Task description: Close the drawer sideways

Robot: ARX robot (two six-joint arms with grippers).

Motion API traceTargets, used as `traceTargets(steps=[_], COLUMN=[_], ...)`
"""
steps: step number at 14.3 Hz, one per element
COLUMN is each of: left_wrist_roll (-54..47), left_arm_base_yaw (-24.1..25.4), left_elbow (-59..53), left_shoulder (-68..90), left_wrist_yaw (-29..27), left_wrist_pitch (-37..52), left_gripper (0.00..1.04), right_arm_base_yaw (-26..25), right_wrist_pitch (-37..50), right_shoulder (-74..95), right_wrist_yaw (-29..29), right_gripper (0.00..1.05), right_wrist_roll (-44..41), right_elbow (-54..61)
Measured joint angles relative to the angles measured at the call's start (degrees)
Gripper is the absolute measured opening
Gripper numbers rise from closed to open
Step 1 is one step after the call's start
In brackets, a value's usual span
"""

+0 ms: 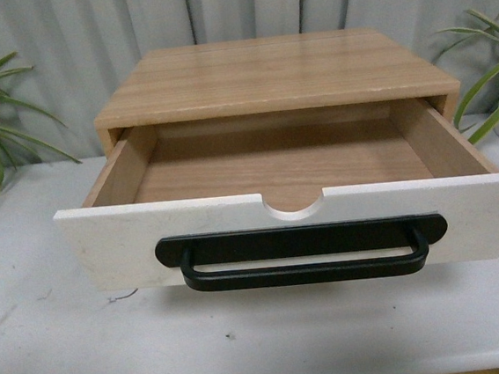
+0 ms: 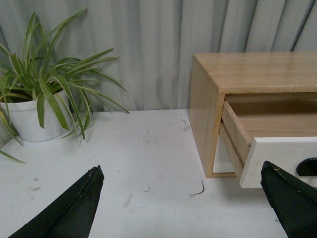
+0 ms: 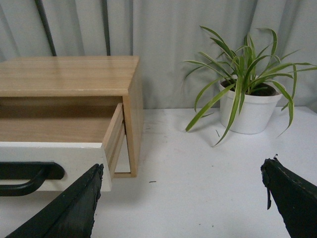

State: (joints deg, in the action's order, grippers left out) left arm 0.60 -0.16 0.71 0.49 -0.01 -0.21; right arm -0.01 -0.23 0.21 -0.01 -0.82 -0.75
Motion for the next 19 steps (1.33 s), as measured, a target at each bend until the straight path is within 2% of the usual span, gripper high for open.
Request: traceTargets(steps=[19], left_wrist_roll=[-0.02], left_arm_base_yaw=[0.0], left_elbow=[0.0], left_shoulder=[0.0], left_wrist_yaw=[0.0], left_wrist_pitch=[0.0], left_gripper=[0.98], right_arm_base_yaw=[0.0], right_wrist_pitch=[0.0], right_shoulder=[0.0], right_wrist_yaw=[0.0], right_gripper=[0.98], right_wrist_roll=[0.0], right_elbow=[0.0])
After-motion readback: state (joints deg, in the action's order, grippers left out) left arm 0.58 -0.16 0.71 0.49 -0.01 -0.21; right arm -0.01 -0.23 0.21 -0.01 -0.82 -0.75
